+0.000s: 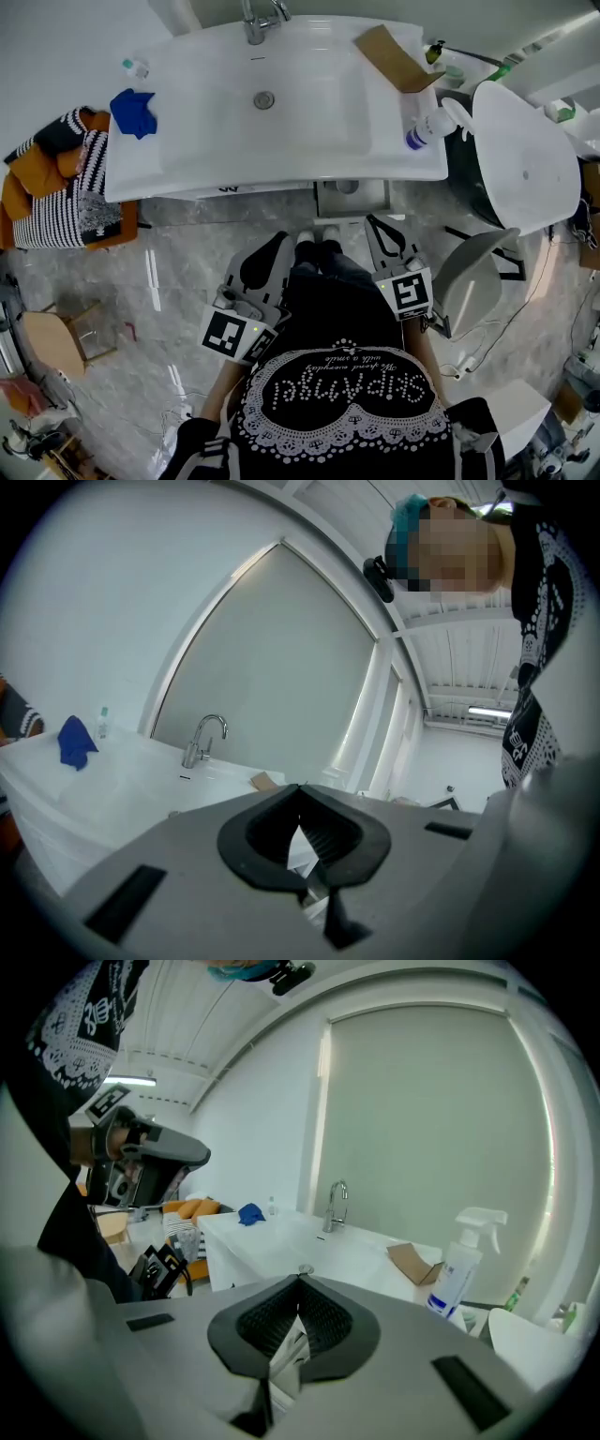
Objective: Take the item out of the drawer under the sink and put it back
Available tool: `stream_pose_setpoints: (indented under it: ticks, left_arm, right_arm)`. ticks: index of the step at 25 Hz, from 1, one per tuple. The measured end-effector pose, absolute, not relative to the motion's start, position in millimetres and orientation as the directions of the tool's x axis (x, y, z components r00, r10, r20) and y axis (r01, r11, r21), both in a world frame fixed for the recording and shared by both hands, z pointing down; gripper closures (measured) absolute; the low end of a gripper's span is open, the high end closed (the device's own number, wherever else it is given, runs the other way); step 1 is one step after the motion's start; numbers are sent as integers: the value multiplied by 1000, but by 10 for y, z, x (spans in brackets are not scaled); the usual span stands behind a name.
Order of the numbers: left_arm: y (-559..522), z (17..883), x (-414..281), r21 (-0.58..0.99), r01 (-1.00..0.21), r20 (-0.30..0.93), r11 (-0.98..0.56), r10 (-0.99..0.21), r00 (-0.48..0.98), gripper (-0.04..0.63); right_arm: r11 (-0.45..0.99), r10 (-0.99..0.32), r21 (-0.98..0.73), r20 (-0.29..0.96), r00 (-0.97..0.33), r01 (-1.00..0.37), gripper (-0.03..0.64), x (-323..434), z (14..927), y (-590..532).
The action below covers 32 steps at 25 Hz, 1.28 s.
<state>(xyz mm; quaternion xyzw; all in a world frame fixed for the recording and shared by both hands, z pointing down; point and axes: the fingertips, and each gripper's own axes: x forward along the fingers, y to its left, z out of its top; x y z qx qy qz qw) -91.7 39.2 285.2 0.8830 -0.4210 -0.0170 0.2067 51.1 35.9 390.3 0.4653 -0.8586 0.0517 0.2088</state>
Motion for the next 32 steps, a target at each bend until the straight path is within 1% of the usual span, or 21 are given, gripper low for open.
stream_pose_setpoints:
  ticks: [4, 8, 17, 24, 32]
  left_arm:
    - [403, 2821, -1049, 360, -735, 131, -575, -749, 650, 591]
    - [371, 2793, -1261, 334, -763, 132, -554, -774, 619, 591]
    - [422, 2777, -1722, 271, -818, 126, -507, -824, 552, 591]
    - [415, 2814, -1780, 286, -826, 141, -486, -831, 538, 591]
    - [358, 2776, -1699, 301, -803, 126, -515, -813, 569, 591]
  right_arm:
    - [515, -817, 92, 356, -455, -852, 598, 519, 3668, 384]
    - [475, -848, 74, 303, -434, -877, 598, 512, 3458, 409]
    - [463, -852, 36, 295, -433, -886, 598, 399, 3390, 472]
    - [436, -868, 19, 273, -415, -900, 598, 447, 3309, 481]
    - [401, -884, 0, 264, -386, -916, 598, 500, 3228, 598]
